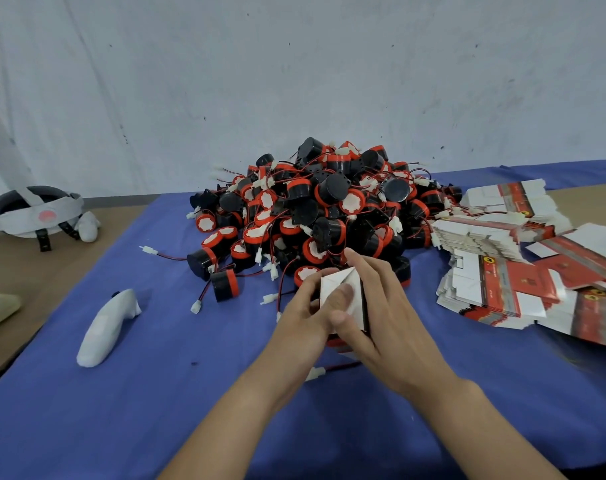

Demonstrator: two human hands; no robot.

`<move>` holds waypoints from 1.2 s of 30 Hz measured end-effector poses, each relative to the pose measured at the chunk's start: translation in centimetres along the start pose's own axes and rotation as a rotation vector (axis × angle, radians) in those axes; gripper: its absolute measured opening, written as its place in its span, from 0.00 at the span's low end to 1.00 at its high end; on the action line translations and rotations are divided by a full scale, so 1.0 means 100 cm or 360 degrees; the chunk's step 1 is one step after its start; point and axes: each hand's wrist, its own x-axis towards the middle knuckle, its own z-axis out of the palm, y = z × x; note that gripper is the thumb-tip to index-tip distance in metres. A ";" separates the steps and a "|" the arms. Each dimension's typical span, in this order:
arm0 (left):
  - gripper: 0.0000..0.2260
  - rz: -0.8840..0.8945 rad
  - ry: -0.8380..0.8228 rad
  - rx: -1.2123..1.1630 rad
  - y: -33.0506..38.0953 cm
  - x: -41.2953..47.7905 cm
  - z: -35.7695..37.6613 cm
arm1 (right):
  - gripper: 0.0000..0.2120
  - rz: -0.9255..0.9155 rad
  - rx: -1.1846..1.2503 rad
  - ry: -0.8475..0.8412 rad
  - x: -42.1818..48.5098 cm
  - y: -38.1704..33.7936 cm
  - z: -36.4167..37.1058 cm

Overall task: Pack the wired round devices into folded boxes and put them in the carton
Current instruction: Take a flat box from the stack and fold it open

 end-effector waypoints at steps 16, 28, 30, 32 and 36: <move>0.15 -0.0145 -0.0205 -0.0516 0.006 0.001 -0.009 | 0.32 -0.0099 -0.0111 0.0072 -0.001 -0.002 -0.003; 0.14 -0.0041 -0.0135 -0.0353 0.006 0.000 -0.005 | 0.31 -0.0067 -0.0052 0.0108 -0.001 0.002 -0.009; 0.17 -0.0027 -0.0106 -0.0427 0.008 0.001 -0.005 | 0.29 -0.0059 -0.0061 0.0082 0.000 0.004 -0.009; 0.19 -0.0027 -0.0075 -0.0517 0.011 0.002 -0.008 | 0.27 -0.0041 -0.0029 0.0064 0.001 0.006 -0.010; 0.17 -0.0066 -0.0083 -0.0672 0.015 0.002 -0.012 | 0.24 -0.0080 0.0062 -0.0005 -0.001 0.009 -0.010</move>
